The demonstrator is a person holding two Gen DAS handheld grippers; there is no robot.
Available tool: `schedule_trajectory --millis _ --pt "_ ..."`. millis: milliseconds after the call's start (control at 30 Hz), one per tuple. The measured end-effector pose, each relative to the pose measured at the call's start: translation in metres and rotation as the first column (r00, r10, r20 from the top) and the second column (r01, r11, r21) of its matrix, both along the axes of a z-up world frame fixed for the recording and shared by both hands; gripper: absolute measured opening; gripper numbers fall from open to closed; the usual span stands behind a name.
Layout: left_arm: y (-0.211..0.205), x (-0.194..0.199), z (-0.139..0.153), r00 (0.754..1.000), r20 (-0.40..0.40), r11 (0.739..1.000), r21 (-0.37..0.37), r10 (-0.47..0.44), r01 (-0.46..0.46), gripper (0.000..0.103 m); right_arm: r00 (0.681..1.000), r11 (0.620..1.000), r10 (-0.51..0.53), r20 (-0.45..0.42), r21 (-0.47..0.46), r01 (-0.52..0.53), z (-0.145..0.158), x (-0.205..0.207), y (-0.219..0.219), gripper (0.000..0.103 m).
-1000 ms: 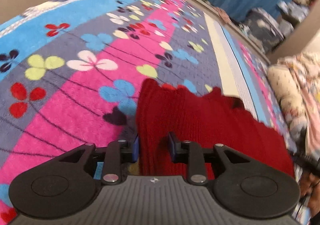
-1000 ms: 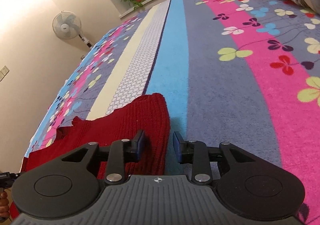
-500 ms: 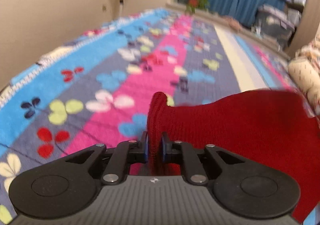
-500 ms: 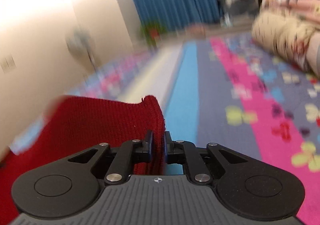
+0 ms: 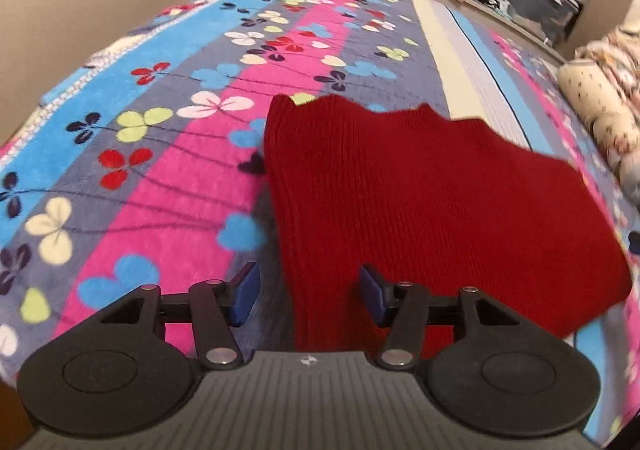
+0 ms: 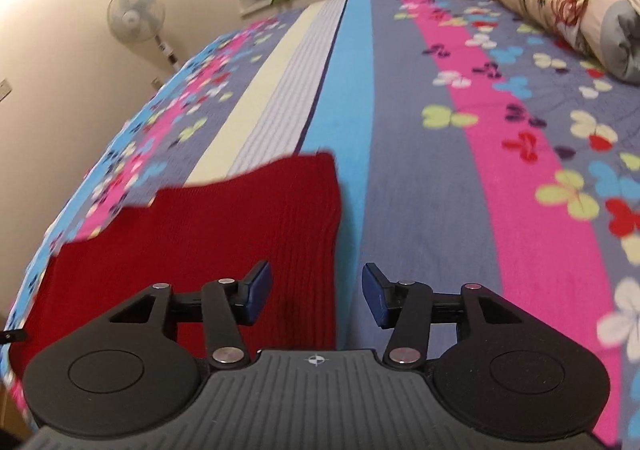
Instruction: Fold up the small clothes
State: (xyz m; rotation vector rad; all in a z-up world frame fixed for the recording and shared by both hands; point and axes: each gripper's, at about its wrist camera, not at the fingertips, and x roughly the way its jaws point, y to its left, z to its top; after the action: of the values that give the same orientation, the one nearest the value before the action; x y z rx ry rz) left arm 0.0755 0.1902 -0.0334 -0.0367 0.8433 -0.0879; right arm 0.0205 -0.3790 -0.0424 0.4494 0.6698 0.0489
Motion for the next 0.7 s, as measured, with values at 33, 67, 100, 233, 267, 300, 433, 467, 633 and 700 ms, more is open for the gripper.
schedule_trajectory --millis 33,67,100,233,267,300,433,467,633,700 --pt "0.0 -0.006 -0.004 1.0 0.002 1.0 -0.002 0.006 -0.006 0.06 1.0 1.0 0.008 -0.005 -0.005 -0.008 -0.003 -0.008 0.005 0.052" --pt "0.003 -0.01 -0.009 1.0 -0.018 1.0 -0.023 0.018 -0.018 0.06 1.0 1.0 0.017 -0.015 -0.01 -0.017 -0.008 -0.012 0.009 0.052" --pt "0.005 -0.011 -0.012 0.999 -0.031 0.999 -0.047 0.017 -0.019 0.06 0.999 0.999 0.032 -0.036 -0.009 -0.032 -0.015 -0.014 0.013 0.052" --pt "0.006 -0.014 -0.023 0.996 -0.08 0.996 -0.087 -0.034 0.027 0.046 0.995 0.999 0.043 -0.089 -0.026 -0.046 -0.028 -0.017 0.025 0.042" --pt "0.006 -0.015 -0.025 0.994 -0.093 0.994 -0.097 -0.054 0.045 0.027 0.995 0.998 0.056 -0.082 -0.019 -0.057 -0.029 -0.018 0.027 0.029" --pt "0.006 -0.016 -0.026 0.994 -0.092 0.994 -0.099 -0.063 0.053 0.02 0.996 0.998 0.061 -0.072 -0.019 -0.063 -0.028 -0.02 0.027 0.014" --pt "0.017 -0.029 -0.013 1.0 -0.012 0.988 -0.152 -0.026 0.024 0.017 1.0 1.0 0.006 0.022 0.012 -0.006 -0.009 -0.037 0.019 0.012" --pt "0.019 -0.028 -0.013 1.0 -0.021 0.988 -0.151 -0.015 0.011 0.017 0.999 1.0 -0.004 0.048 0.027 0.003 -0.004 -0.043 0.016 0.012" --pt "0.011 -0.016 -0.033 0.99 -0.137 0.998 -0.058 -0.018 0.01 0.031 0.994 1.0 0.0 -0.111 -0.024 -0.002 -0.032 -0.028 0.018 0.013" --pt "0.015 -0.019 -0.026 0.995 -0.097 0.998 -0.064 0.011 -0.017 0.038 0.99 1.0 0.0 -0.141 -0.021 -0.003 -0.038 -0.026 0.019 0.016"
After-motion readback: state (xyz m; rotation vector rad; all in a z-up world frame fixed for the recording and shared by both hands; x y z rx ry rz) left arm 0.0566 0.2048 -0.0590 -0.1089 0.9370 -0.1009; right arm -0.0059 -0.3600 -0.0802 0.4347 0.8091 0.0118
